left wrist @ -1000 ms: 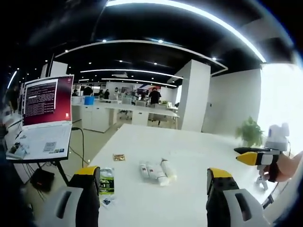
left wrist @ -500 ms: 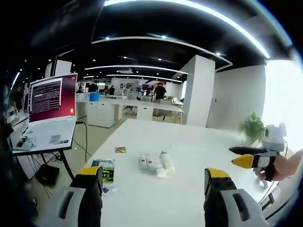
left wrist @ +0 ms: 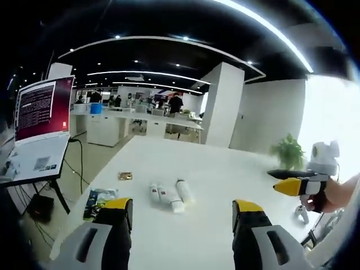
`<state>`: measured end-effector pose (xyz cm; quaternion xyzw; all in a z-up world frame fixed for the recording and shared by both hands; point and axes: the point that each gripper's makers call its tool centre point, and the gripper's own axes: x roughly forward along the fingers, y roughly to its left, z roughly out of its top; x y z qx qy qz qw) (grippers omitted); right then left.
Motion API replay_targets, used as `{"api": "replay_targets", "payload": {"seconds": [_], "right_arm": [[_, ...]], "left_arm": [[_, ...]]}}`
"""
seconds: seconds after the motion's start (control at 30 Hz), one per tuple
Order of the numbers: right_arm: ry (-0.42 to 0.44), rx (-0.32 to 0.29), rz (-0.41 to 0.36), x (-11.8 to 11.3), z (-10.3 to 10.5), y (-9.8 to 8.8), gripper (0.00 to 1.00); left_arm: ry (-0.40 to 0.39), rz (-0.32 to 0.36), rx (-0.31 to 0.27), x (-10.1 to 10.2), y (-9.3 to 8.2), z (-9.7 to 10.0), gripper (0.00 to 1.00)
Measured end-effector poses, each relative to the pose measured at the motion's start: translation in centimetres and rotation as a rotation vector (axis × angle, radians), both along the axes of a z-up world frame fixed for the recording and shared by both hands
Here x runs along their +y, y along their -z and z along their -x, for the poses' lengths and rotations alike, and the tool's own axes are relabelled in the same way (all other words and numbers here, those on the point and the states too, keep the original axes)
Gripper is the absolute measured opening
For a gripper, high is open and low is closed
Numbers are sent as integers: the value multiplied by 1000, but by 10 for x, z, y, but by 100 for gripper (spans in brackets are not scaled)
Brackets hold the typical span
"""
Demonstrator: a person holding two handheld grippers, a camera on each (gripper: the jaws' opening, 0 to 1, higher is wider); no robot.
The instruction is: Arrange the skincare products in the storage area until every visible bottle or jar stands upright without overlapping.
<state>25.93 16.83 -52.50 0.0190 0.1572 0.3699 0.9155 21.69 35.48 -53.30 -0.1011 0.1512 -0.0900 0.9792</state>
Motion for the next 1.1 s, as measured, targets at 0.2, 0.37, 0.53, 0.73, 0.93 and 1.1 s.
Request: {"api": "replay_targets", "payload": {"seconds": [0.2, 0.37, 0.53, 0.73, 0.93, 1.1], "right_arm": [[62, 23, 46, -1, -8, 3, 95], [131, 54, 49, 0, -6, 1, 95], [188, 63, 85, -11, 2, 4, 95], [220, 87, 96, -18, 9, 9, 94], [251, 91, 93, -39, 8, 6, 94], [308, 88, 86, -69, 3, 4, 94]], "left_arm": [[85, 4, -32, 1, 5, -23, 75], [139, 16, -19, 11, 24, -35, 73], [198, 39, 16, 11, 43, -50, 72], [259, 71, 35, -15, 46, -81, 70], [250, 42, 125, -31, 70, -115, 61], [217, 65, 179, -42, 87, -143, 50]]}}
